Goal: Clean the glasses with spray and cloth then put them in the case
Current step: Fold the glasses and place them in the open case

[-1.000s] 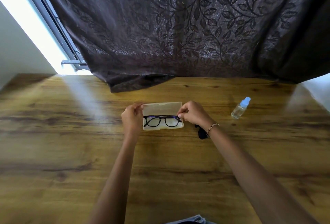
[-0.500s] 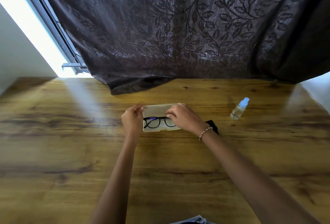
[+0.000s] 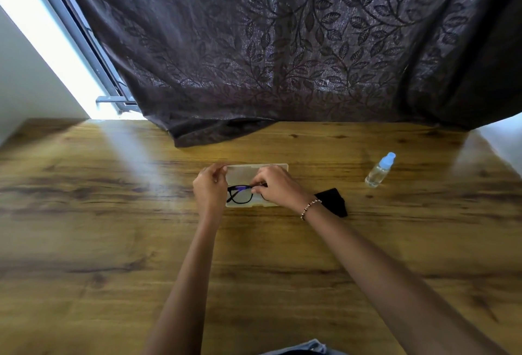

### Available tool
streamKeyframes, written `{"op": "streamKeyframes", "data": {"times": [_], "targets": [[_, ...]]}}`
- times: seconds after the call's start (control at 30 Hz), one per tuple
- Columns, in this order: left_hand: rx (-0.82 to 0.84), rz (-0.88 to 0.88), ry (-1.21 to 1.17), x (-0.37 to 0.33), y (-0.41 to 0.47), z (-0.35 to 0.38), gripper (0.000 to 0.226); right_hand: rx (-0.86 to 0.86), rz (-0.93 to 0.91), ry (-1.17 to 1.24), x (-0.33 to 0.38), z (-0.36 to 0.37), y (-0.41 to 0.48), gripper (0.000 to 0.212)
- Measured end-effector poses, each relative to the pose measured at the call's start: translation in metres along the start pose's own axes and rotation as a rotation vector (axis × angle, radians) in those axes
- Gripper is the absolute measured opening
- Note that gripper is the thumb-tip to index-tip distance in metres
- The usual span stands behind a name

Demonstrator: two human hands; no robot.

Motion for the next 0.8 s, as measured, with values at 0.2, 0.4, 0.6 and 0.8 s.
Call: {"op": "streamKeyframes", "data": {"times": [0.2, 0.4, 0.6, 0.8], "targets": [[-0.008, -0.004, -0.004, -0.001, 0.000, -0.002, 0.026, 0.001, 0.007, -0.032, -0.003, 0.005, -0.001, 0.021], [0.016, -0.056, -0.020, 0.007, 0.001, 0.001, 0.026, -0.083, 0.027, 0.058, -0.003, -0.008, -0.003, 0.031], [0.043, -0.082, -0.010, 0.012, 0.004, 0.003, 0.028, -0.128, 0.058, 0.092, -0.019, -0.029, -0.012, 0.028], [0.078, -0.134, -0.036, 0.015, 0.004, 0.008, 0.031, -0.193, 0.154, 0.084, -0.061, -0.056, -0.027, 0.019]]}}
Point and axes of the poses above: each hand's wrist, its own y-axis towards the middle knuckle, its own z-axis out of the palm, x = y × z, the point moved 10 cm from there along y, towards the middle knuckle, and after that the axes turned 15 degrees about -x, right-handed, at the moved point
